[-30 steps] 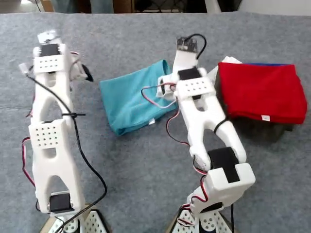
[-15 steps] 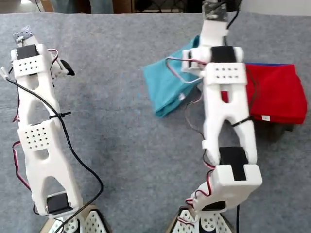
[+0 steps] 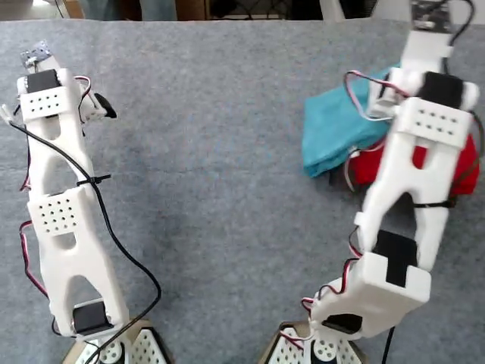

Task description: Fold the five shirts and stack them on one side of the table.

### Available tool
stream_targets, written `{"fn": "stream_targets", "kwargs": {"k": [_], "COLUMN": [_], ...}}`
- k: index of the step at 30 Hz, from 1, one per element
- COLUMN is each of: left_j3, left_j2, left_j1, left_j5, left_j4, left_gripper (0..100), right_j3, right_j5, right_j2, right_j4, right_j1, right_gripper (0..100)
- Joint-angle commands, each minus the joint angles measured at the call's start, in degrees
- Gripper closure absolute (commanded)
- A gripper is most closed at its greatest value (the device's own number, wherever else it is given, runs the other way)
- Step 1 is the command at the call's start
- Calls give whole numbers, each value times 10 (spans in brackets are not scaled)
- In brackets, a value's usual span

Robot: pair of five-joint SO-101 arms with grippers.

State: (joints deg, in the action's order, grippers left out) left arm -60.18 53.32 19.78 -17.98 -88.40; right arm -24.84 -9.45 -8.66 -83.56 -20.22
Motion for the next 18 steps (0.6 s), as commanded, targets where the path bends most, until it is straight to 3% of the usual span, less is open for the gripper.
{"fn": "stream_targets", "kwargs": {"k": [1,18], "left_j3": [-5,12], "left_j2": [-8,-8], "left_j1": [-23,-32], "left_j5": [4,4], "left_j4": [6,8], "left_gripper": [704,704], "right_j3": [-51,-47], "right_j5": [-4,-49], "right_j2": [29,29], "right_j4": [-18,-10], "right_j1": [-47,-157], "right_gripper": [985,985]}}
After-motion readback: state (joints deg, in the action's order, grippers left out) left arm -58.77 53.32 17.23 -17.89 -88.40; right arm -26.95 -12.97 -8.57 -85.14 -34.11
